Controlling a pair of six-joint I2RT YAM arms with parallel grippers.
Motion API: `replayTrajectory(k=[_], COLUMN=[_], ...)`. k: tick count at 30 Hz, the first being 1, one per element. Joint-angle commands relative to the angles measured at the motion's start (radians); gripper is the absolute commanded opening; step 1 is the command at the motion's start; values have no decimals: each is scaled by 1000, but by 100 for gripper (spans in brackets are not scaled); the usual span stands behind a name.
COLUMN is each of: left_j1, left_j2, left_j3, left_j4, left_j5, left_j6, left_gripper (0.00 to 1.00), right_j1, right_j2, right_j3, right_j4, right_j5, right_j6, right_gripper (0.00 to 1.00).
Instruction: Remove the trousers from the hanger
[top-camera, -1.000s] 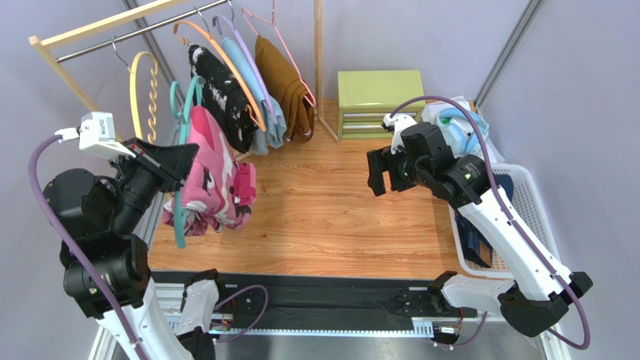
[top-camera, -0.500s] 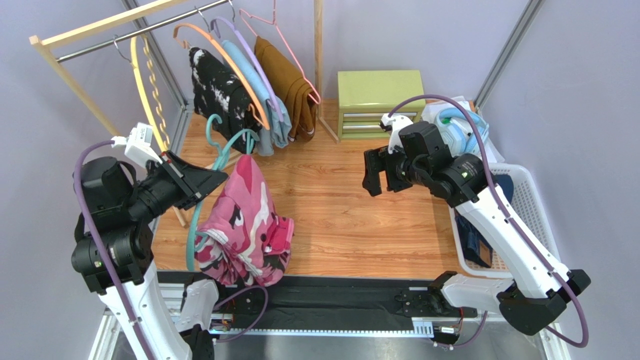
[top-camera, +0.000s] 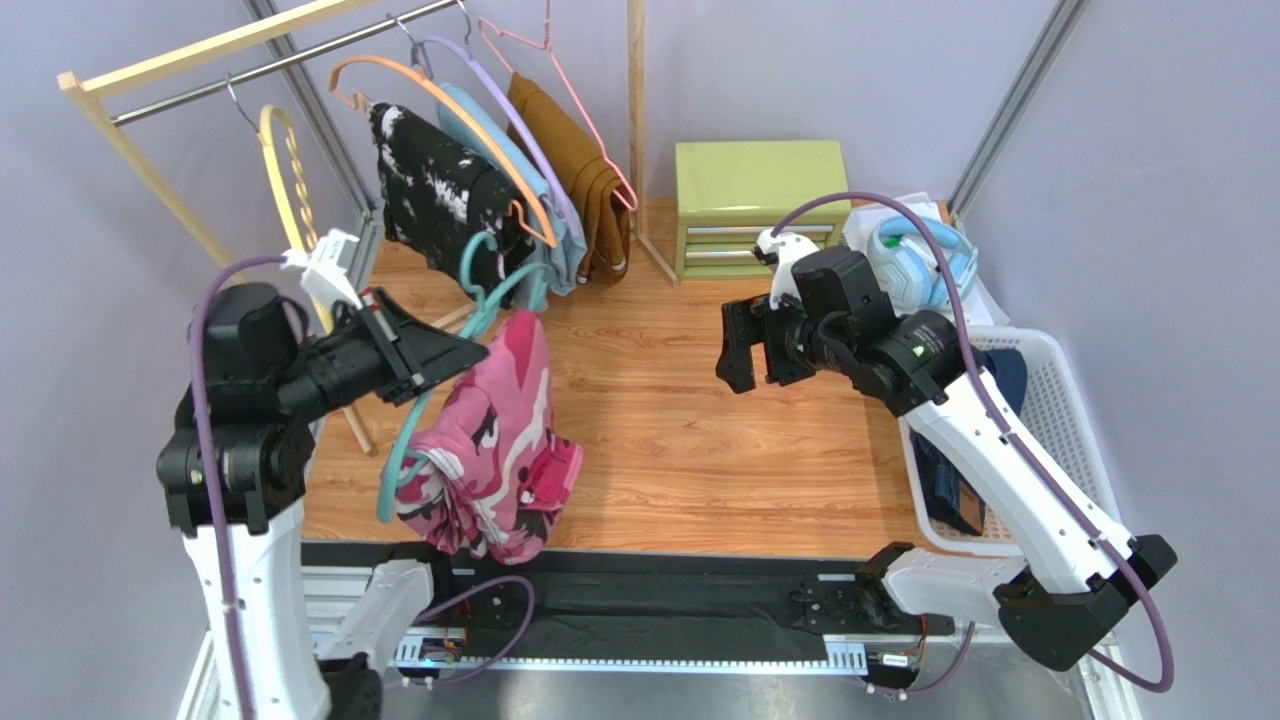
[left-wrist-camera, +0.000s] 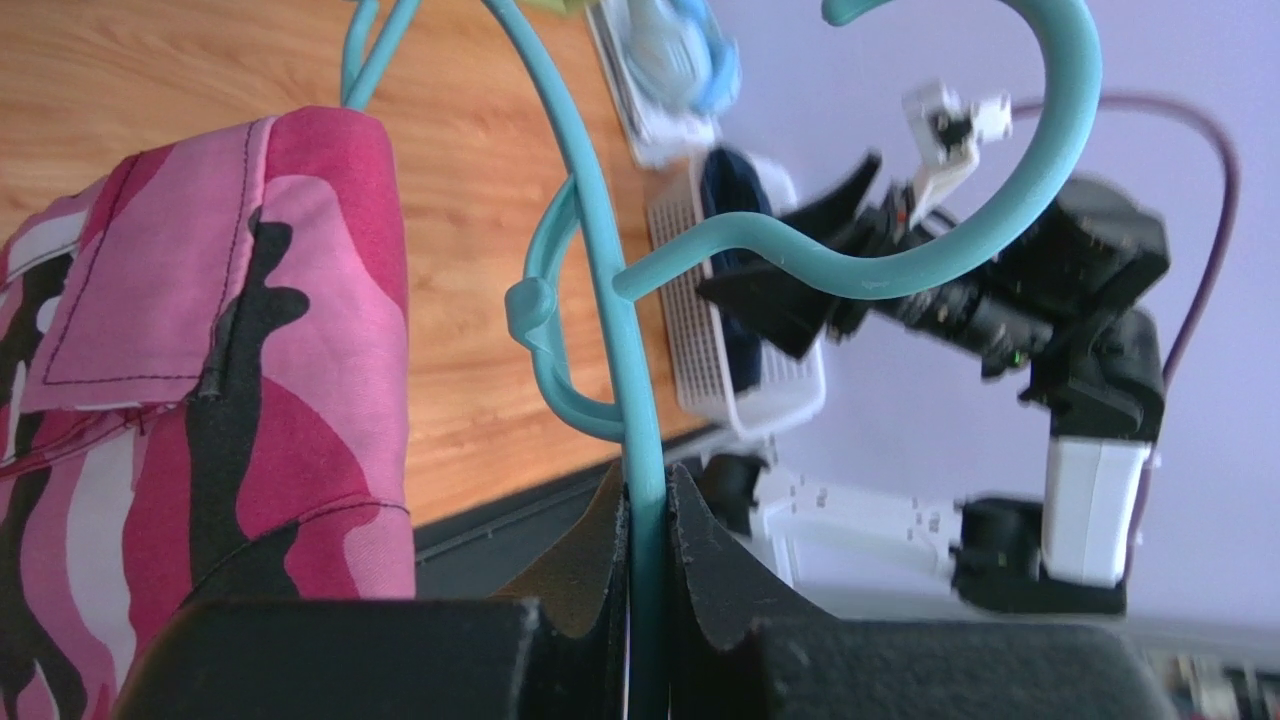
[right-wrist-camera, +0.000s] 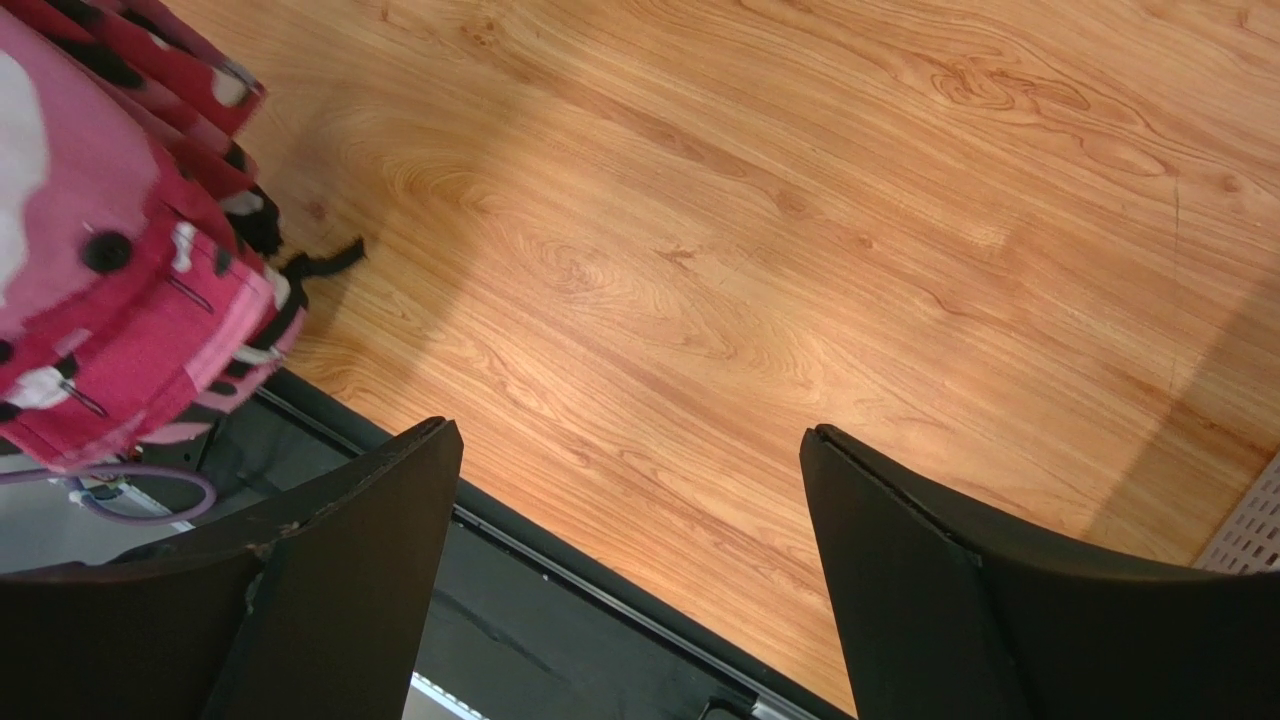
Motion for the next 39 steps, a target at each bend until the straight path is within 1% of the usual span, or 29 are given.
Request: replayTrajectory(k=[1, 2, 4, 6, 7, 8, 9, 10, 11, 12, 13, 14, 15, 16, 17, 18, 19, 20, 22, 23, 25, 31, 35, 39], left_j1=[-252, -326, -394, -438, -495, -527, -564, -637, -671, -700, -749, -768, -783, -817, -832, -845, -860, -866, -882, -888, -896, -926, -942, -943], left_j2=[64, 52, 41, 53, 68, 109, 134, 160, 217, 243, 269, 319, 341, 363, 395, 406, 421, 424, 432, 437, 469, 602, 641, 661], left_j3=[29, 13, -44, -57, -41, -26, -5, 41, 69, 100, 165, 199, 262, 293, 323, 368, 382, 391, 400, 402, 426, 587, 657, 696], left_j4=[178, 217, 329, 369, 377, 380, 380, 380, 380, 380, 380, 380, 380, 380, 380, 381, 388, 400, 455, 470, 486, 426, 408, 383], left_j5=[-140, -164, -215, -261, -282, -305, -363, -400, -439, -509, -541, -571, -633, -670, -716, -806, -853, -935, -1003, -1060, -1089, -1120, -1164, -1183], left_j6=[-160, -183, -238, -254, -257, -257, -254, -253, -246, -243, -237, -224, -219, -213, -196, -199, -205, -222, -236, -249, -298, -386, -435, -466], left_gripper=[0, 0, 0, 0, 0, 0, 0, 0, 0, 0, 0, 0, 0, 0, 0, 0, 0, 0, 0, 0, 0, 0, 0, 0], right_j1=[-3, -3, -3, -3, -3, -3, -3, -3, -3, -3, -3, -3, -1, -3, -3, -1, -1, 3, 22, 43, 72, 203, 301, 346], right_j2=[-19, -21, -34, -45, -57, -64, -68, -79, -85, -91, -105, -111, -116, -128, -133, -140, -143, -148, -154, -159, -163, -185, -153, -116], right_j3=[0, 0, 0, -4, -6, -7, -10, -12, -15, -18, -23, -26, -27, -30, -30, -30, -30, -30, -33, -39, -47, -102, -109, -112], right_j4=[60, 60, 55, 53, 52, 49, 47, 44, 43, 43, 44, 53, 60, 67, 82, 90, 102, 127, 158, 196, 239, 505, 593, 650], right_j5=[-7, 4, 21, 28, 28, 63, 67, 70, 73, 73, 73, 74, 70, 67, 58, 53, 47, 44, 44, 53, 73, 189, 266, 332], right_j6=[30, 33, 42, 46, 44, 44, 41, 38, 36, 35, 33, 33, 33, 30, 29, 27, 20, 15, 3, -10, -16, -63, -108, -122], right_gripper=[89, 89, 89, 89, 89, 89, 89, 90, 90, 90, 90, 89, 90, 90, 90, 90, 90, 90, 90, 90, 90, 90, 91, 91])
